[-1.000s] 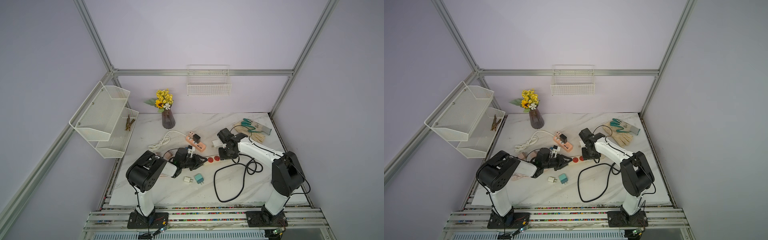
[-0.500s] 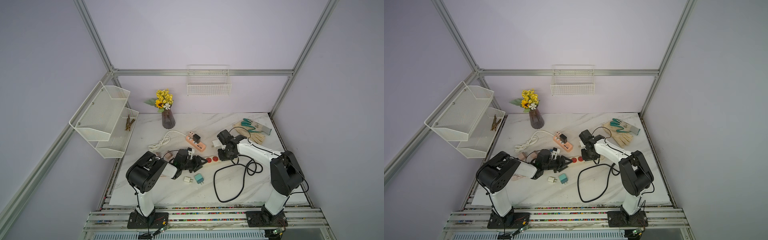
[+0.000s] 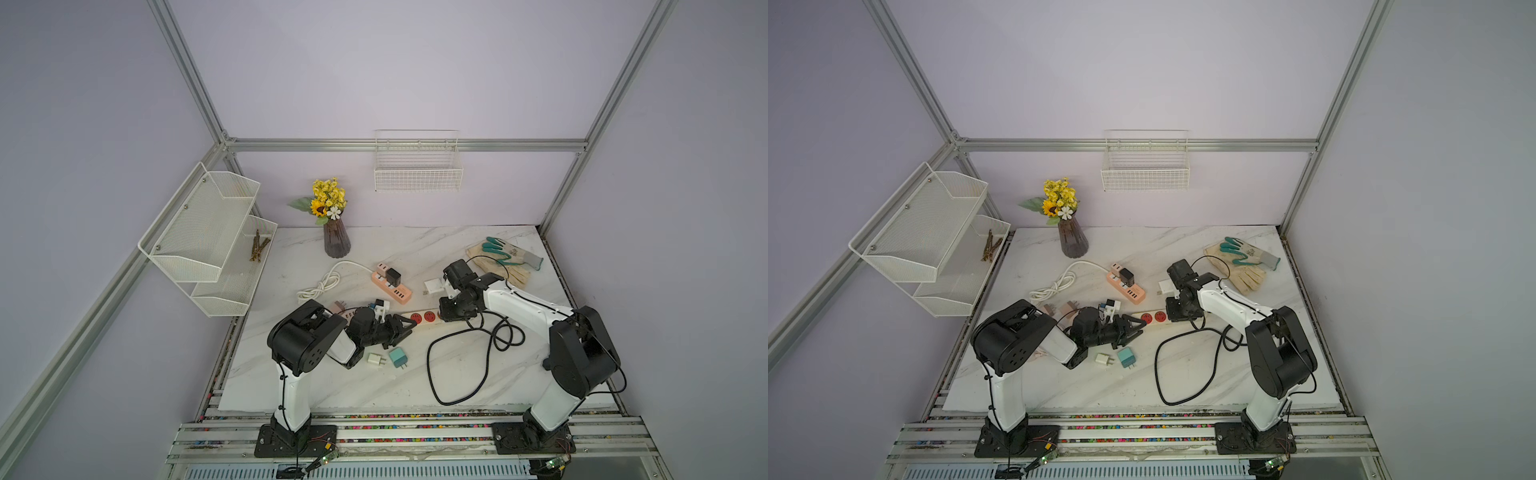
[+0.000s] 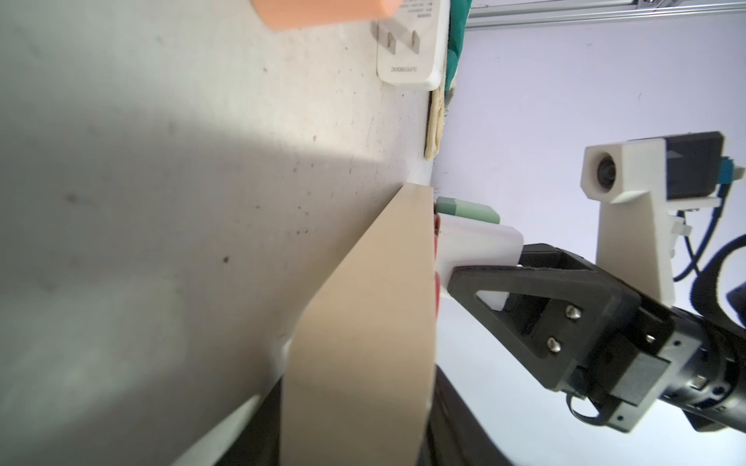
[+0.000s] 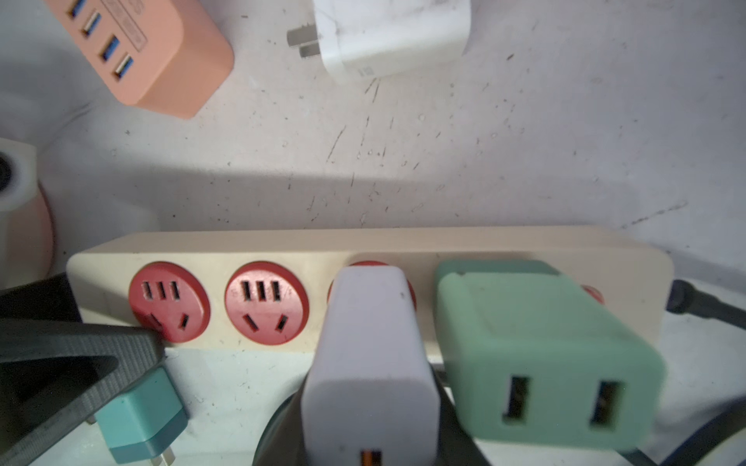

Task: Pull the plug off the socket
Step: Remove the plug from the socket.

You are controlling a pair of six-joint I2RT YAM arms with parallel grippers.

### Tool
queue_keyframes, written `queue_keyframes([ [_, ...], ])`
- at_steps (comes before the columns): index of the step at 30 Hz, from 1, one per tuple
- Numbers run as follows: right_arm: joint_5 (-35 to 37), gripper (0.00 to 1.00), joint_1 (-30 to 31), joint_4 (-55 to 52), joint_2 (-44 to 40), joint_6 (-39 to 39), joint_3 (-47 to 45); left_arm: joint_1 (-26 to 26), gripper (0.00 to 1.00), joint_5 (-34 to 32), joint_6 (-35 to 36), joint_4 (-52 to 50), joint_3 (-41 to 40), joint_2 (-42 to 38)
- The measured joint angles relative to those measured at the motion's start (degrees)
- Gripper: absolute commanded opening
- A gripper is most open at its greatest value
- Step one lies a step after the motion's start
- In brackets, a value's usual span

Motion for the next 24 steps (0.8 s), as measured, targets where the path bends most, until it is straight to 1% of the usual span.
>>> queue_keyframes([
  [6,-4.5,0.0,-2.3,1.8,-1.9,-1.0,-1.7,0.0,0.56,-0.8,0.0,4.5,0.0,0.6],
  [10,-5.1,0.0,-2.6,2.1,-1.9,-1.5,-1.9,0.0,0.62,-1.5,-0.7,7.9,-0.1,2.4],
  [14,-5.9,0.0,-3.0,2.1,-1.9,-2.0,-1.9,0.0,0.63,-2.2,-1.0,11.2,-0.6,3.8],
  [19,-6.8,0.0,-3.2,2.2,-2.0,-2.6,-1.9,0.2,0.61,-2.3,-1.0,13.2,-0.6,4.4],
  [22,-7.4,0.0,-3.3,2.3,-2.0,-3.2,-1.9,0.2,0.56,-2.2,-1.0,13.9,-0.2,4.9],
  [24,-7.6,0.0,-3.3,2.4,-2.0,-3.4,-1.9,0.2,0.5,-1.9,-1.1,14.5,0.3,5.3],
])
